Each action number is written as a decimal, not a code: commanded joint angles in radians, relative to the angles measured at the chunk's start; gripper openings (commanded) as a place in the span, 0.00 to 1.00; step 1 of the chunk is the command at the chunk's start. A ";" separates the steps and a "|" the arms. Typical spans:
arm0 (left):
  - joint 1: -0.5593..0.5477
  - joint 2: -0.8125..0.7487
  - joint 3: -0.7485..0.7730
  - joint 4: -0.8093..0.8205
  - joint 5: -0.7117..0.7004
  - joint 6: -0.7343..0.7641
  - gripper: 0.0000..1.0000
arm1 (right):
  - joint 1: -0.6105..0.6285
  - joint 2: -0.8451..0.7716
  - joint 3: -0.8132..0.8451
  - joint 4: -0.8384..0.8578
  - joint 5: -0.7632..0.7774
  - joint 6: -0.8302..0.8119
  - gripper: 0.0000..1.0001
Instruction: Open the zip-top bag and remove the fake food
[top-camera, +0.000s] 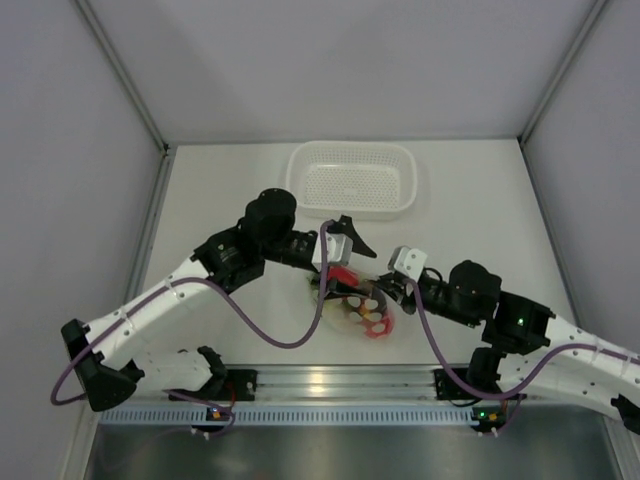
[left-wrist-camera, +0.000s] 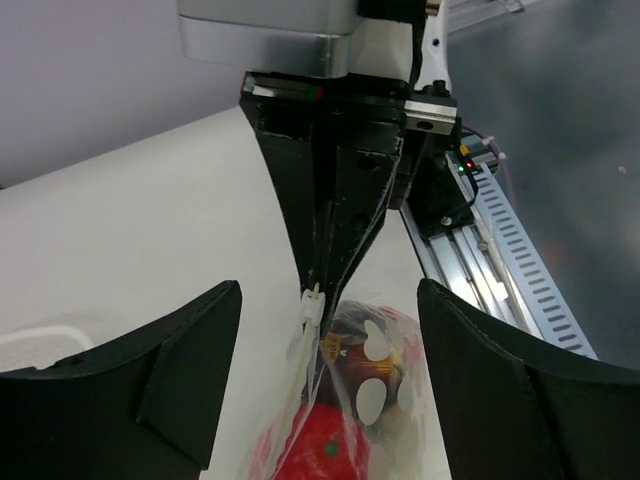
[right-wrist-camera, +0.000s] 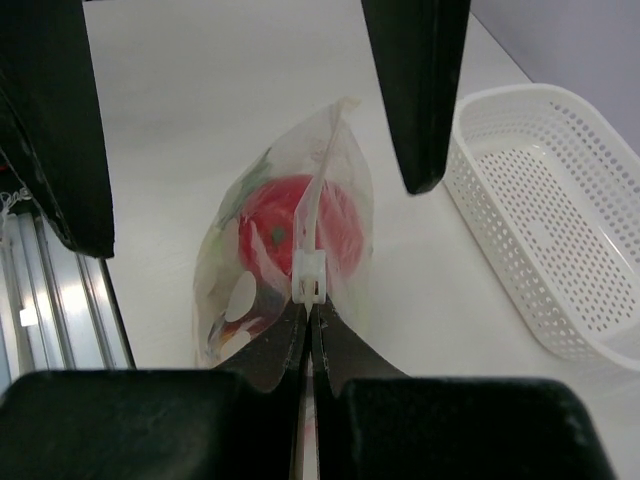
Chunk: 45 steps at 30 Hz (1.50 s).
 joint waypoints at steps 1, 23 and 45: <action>0.004 0.028 0.036 -0.062 0.132 0.076 0.76 | -0.009 -0.003 0.064 0.009 -0.006 -0.012 0.00; 0.006 0.149 0.070 -0.068 0.068 0.050 0.66 | -0.009 0.000 0.046 0.029 -0.006 -0.011 0.00; 0.039 0.132 0.033 -0.068 0.062 0.053 0.00 | -0.010 -0.055 -0.025 0.129 0.034 0.009 0.00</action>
